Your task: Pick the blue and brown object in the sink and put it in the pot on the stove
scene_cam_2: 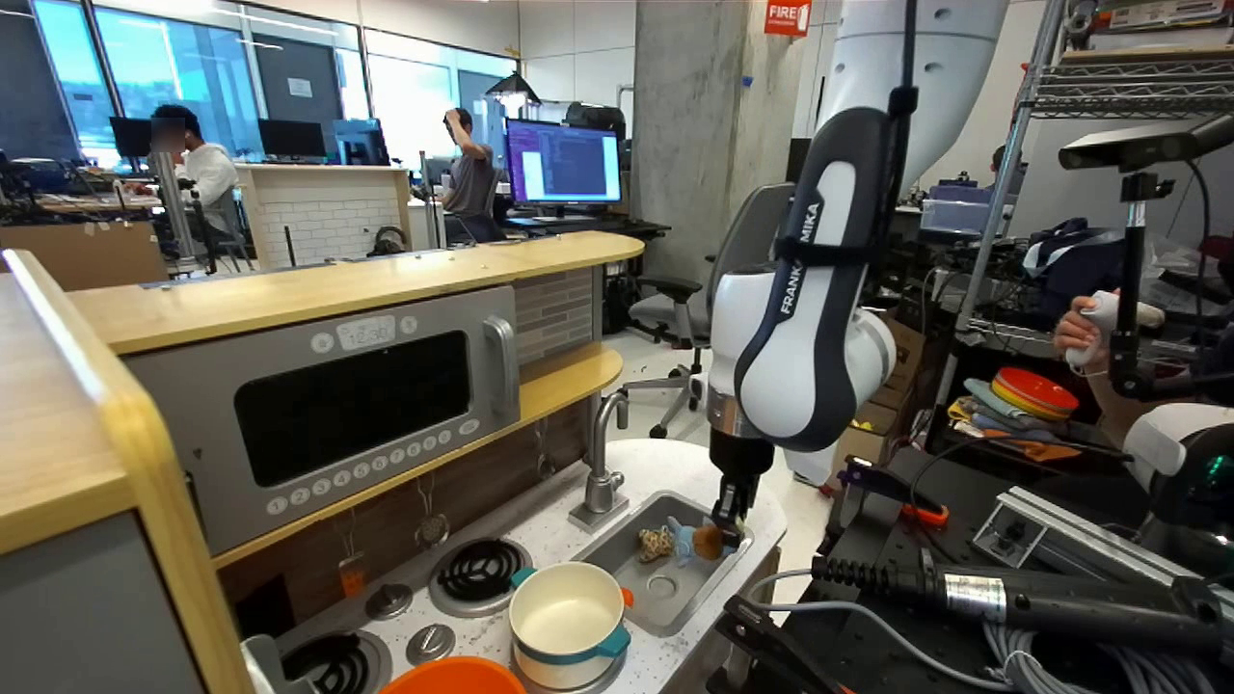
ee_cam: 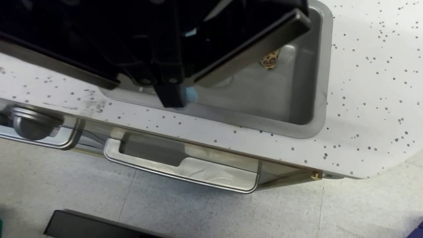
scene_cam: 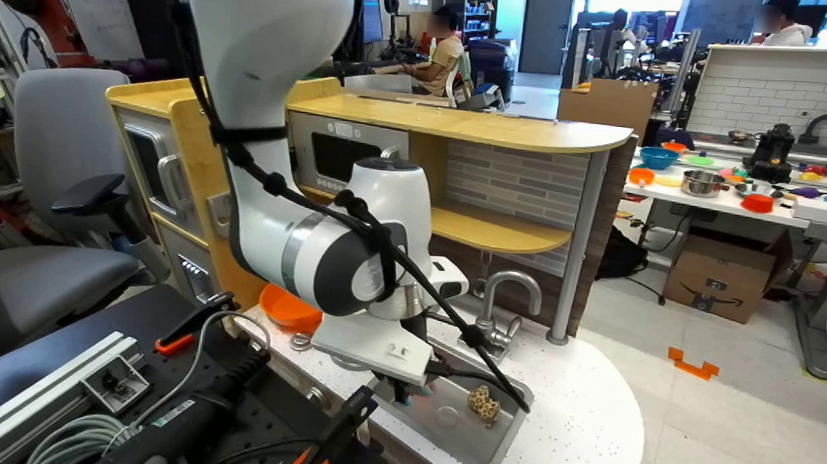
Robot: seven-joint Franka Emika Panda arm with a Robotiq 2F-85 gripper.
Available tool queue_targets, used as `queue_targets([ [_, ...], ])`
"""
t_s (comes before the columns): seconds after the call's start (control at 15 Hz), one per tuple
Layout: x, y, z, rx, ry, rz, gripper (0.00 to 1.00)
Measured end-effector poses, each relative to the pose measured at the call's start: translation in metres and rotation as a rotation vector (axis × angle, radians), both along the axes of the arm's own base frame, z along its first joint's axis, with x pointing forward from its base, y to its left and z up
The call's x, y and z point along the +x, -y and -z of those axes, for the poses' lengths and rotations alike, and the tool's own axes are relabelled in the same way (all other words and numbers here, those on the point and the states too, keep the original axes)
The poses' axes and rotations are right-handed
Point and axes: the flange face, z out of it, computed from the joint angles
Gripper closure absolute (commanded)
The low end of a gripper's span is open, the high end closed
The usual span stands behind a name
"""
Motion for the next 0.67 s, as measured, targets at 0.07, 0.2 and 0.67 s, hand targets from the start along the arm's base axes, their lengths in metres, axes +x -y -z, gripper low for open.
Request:
queue_targets([
  [0.07, -0.009, -0.005, -0.012, 0.01, 0.011, -0.002, 1.0],
  [0.2, -0.023, -0.019, -0.036, 0.028, 0.036, -0.013, 1.0],
  [0.67, -0.033, -0.079, -0.097, 0.07, 0.108, -0.046, 1.0],
])
